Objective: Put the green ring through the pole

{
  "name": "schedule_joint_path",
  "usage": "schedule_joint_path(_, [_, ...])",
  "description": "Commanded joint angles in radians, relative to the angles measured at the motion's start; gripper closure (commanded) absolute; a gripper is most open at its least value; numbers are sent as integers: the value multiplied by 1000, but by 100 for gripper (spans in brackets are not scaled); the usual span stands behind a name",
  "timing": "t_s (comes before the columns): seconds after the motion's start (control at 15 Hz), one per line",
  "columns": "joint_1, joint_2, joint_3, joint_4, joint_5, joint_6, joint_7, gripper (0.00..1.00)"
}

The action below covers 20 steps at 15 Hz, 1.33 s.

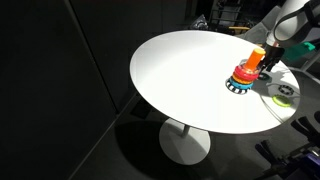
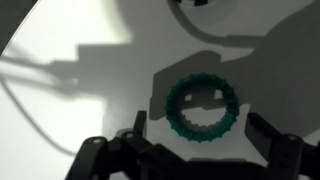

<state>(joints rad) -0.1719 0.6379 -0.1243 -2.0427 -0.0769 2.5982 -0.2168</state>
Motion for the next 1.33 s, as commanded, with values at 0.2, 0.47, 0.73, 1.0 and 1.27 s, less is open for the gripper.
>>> schedule_joint_path(0.2, [-7,6,7,18,4,-18,35,0])
schedule_joint_path(0.47, [-11,7,12,18,10,-26,43,0])
schedule_joint_path(0.73, [-12,13,14,21,13,-31,49,0])
schedule_joint_path(1.0, [-14,17,16,23,19,-32,52,11])
schedule_joint_path(1.27, [-19,13,23,24,30,-36,49,44])
